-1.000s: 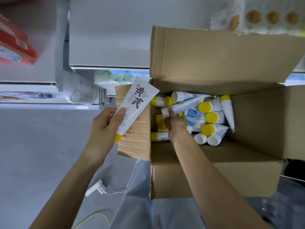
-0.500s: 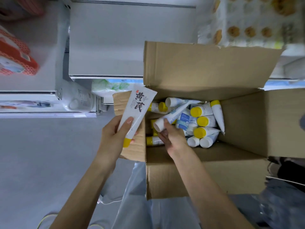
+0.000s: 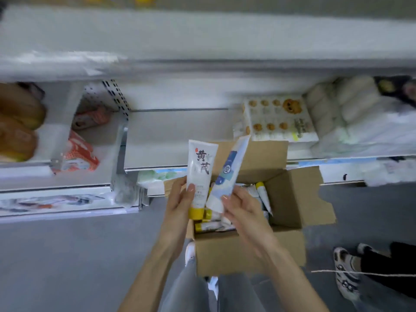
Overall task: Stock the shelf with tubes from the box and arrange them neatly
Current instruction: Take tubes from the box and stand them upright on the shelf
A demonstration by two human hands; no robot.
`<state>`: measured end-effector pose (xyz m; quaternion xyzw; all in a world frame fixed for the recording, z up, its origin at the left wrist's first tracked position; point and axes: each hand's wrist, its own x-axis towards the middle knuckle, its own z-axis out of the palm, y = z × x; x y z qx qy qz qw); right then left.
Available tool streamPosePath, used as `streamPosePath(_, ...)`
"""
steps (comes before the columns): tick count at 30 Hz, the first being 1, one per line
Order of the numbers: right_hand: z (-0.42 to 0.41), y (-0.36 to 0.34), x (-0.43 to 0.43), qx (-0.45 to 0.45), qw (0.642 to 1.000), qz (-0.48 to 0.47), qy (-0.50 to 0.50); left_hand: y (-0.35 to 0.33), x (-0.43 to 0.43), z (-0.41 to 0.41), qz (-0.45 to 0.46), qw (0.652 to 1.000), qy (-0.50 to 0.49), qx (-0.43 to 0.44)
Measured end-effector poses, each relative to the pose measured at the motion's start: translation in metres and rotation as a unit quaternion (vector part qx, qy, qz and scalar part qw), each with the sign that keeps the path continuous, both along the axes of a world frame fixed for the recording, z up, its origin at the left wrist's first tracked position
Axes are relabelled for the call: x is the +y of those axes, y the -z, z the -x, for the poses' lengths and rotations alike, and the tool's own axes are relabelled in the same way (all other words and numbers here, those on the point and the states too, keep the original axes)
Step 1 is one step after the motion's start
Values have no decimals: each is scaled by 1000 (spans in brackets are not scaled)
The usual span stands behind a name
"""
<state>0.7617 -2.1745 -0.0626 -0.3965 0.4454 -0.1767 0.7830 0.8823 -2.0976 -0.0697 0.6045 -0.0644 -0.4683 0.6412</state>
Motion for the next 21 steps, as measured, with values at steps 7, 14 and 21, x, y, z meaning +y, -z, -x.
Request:
streamPosePath(7,-8,-107,-30,-37,985,163,-35,-107,-21,-12,155,988,16,-11)
streamPosePath(14,-20,-178,-75,-68,962,263,-20,-186,-55,-44,190,974,23,-118)
streamPosePath(21,-28,-214,-133,-56,941,332,-24,-224,-110,-82,178,962,4,-206)
